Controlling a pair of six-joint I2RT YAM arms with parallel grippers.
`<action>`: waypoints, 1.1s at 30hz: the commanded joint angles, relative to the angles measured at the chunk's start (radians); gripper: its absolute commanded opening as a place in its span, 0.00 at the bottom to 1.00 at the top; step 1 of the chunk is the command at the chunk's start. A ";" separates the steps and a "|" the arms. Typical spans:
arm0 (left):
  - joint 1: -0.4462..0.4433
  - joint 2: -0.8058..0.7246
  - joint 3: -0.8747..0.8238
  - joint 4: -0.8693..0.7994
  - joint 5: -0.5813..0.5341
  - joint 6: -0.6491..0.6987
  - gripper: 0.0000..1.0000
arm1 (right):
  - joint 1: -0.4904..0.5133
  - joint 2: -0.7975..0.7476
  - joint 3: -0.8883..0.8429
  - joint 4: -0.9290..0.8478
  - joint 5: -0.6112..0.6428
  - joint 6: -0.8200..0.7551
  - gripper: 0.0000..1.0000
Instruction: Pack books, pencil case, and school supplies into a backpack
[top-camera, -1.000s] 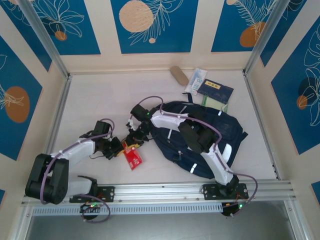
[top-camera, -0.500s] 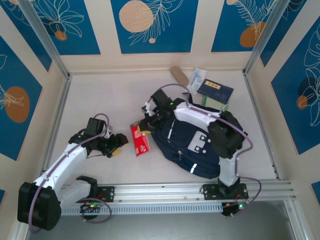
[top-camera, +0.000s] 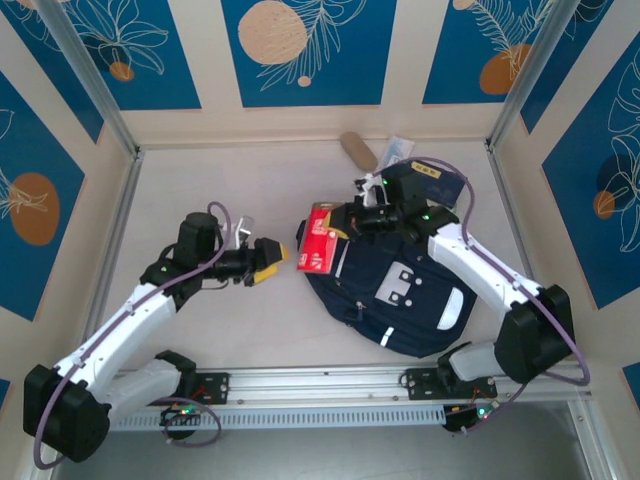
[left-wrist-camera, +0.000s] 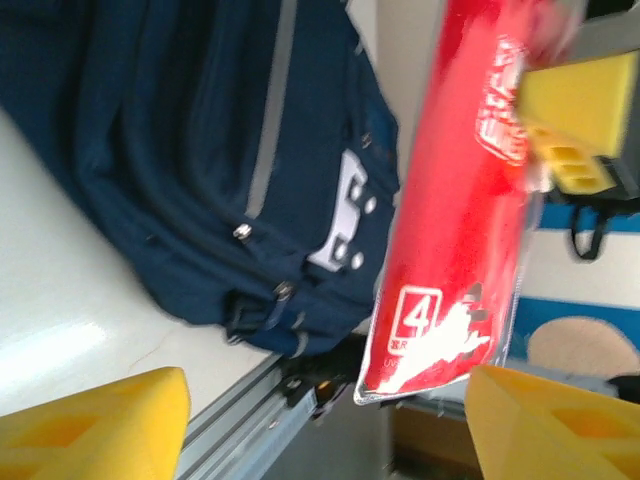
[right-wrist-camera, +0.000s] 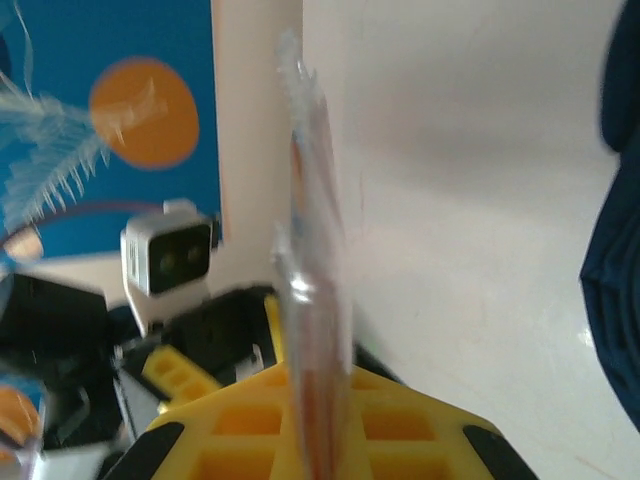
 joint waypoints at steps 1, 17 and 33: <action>-0.032 0.024 0.027 0.193 -0.075 -0.180 0.76 | 0.002 -0.075 -0.075 0.265 0.163 0.243 0.13; -0.156 0.227 0.102 0.561 -0.361 -0.483 0.65 | 0.104 -0.103 -0.201 0.624 0.498 0.511 0.18; -0.165 0.207 0.086 0.634 -0.419 -0.532 0.00 | 0.121 -0.146 -0.245 0.495 0.527 0.533 0.27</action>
